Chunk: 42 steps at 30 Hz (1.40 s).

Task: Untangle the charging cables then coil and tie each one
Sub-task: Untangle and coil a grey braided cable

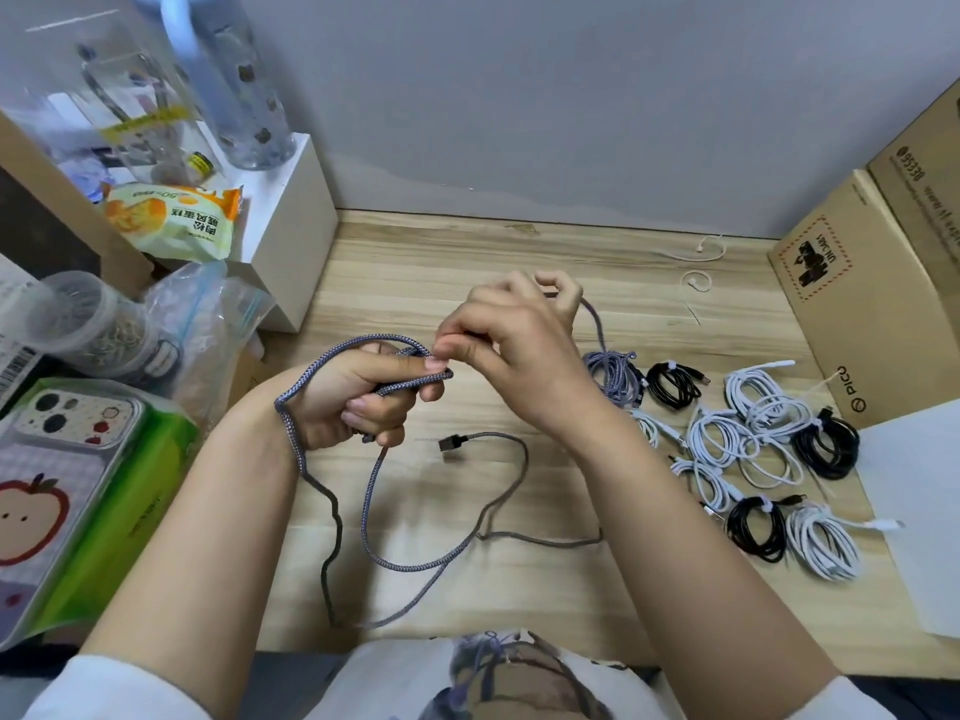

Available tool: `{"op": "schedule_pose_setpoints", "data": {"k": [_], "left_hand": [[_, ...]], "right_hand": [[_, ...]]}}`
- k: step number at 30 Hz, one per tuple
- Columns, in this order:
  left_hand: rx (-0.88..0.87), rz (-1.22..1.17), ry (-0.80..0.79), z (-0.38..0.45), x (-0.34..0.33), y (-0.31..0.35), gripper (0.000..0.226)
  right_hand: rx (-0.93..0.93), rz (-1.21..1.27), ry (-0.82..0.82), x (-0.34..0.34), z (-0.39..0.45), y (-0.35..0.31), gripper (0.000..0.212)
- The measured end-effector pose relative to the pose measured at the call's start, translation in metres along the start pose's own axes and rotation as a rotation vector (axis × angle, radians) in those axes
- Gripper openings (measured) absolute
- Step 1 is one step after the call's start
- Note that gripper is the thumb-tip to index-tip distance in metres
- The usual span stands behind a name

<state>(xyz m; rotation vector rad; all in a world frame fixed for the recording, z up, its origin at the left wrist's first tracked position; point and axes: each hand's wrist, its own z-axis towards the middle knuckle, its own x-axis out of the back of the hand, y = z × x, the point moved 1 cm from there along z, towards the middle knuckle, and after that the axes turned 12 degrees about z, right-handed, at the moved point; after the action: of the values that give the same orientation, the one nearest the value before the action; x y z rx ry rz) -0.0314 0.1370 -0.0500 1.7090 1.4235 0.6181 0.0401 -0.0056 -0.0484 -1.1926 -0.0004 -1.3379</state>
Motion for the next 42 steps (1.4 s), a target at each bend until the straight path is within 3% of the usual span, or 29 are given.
{"op": "schedule_pose_setpoints", "data": {"k": [3, 5, 7, 9, 12, 14, 16, 20, 21, 22, 24, 27, 29, 30, 32, 34, 36, 38, 42], "left_hand": [[-0.014, -0.015, -0.064, -0.003, 0.002, -0.003, 0.026], [-0.014, -0.031, -0.136, -0.008, 0.004, -0.012, 0.038], [-0.007, -0.069, -0.125, -0.012, 0.007, -0.021, 0.047], [-0.006, -0.086, -0.096, -0.012, 0.008, -0.025, 0.05], [-0.011, -0.063, -0.119, -0.011, 0.007, -0.019, 0.048], [-0.012, -0.022, -0.146, -0.01, 0.007, -0.013, 0.047], [-0.019, -0.013, -0.163, -0.011, 0.007, -0.01, 0.046], [-0.045, -0.074, -0.14, -0.014, 0.012, -0.016, 0.045], [-0.046, -0.078, -0.131, -0.014, 0.013, -0.018, 0.045], [-0.045, -0.076, -0.129, -0.013, 0.013, -0.018, 0.045], [-0.041, -0.07, -0.151, -0.012, 0.012, -0.018, 0.045], [-0.023, -0.046, -0.174, -0.009, 0.011, -0.015, 0.044], [-0.017, -0.036, -0.174, -0.007, 0.01, -0.015, 0.044], [-0.013, -0.044, -0.167, -0.007, 0.011, -0.015, 0.044], [0.002, -0.06, -0.155, -0.008, 0.013, -0.017, 0.045], [0.015, -0.064, -0.157, -0.012, 0.015, -0.023, 0.045], [0.029, -0.071, -0.157, -0.013, 0.015, -0.028, 0.046], [0.053, -0.049, -0.154, -0.012, 0.014, -0.031, 0.047], [0.065, -0.02, -0.147, -0.009, 0.012, -0.028, 0.047]], "right_hand": [[-0.122, -0.107, 0.253, 0.01, 0.008, 0.01, 0.025], [-0.376, -0.123, 0.423, 0.026, 0.014, 0.02, 0.023], [-0.572, -0.169, 0.356, 0.036, 0.012, 0.032, 0.018], [-0.468, -0.224, 0.093, 0.034, 0.009, 0.032, 0.018], [-0.143, -0.062, -0.293, 0.013, 0.002, 0.007, 0.035], [-0.033, 0.084, -0.408, 0.0, 0.001, -0.001, 0.034], [-0.055, 0.179, -0.346, -0.002, 0.005, 0.005, 0.023], [-0.392, 0.264, 0.229, 0.013, 0.019, 0.034, 0.014], [-0.482, 0.205, 0.276, 0.014, 0.02, 0.038, 0.011], [-0.517, 0.108, 0.246, 0.013, 0.019, 0.039, 0.008], [-0.387, -0.016, 0.04, 0.005, 0.013, 0.029, 0.023], [-0.044, 0.089, -0.279, -0.008, 0.01, 0.004, 0.033], [0.053, 0.128, -0.322, -0.01, 0.011, 0.001, 0.022], [0.062, 0.112, -0.259, -0.01, 0.013, 0.003, 0.02], [-0.04, 0.053, 0.022, -0.004, 0.018, 0.012, 0.021], [-0.29, 0.073, 0.34, 0.01, 0.023, 0.024, 0.017], [-0.488, 0.07, 0.44, 0.019, 0.023, 0.035, 0.014], [-0.424, 0.0, 0.285, 0.015, 0.02, 0.034, 0.014], [-0.036, 0.034, -0.303, -0.002, 0.012, 0.01, 0.032]]}}
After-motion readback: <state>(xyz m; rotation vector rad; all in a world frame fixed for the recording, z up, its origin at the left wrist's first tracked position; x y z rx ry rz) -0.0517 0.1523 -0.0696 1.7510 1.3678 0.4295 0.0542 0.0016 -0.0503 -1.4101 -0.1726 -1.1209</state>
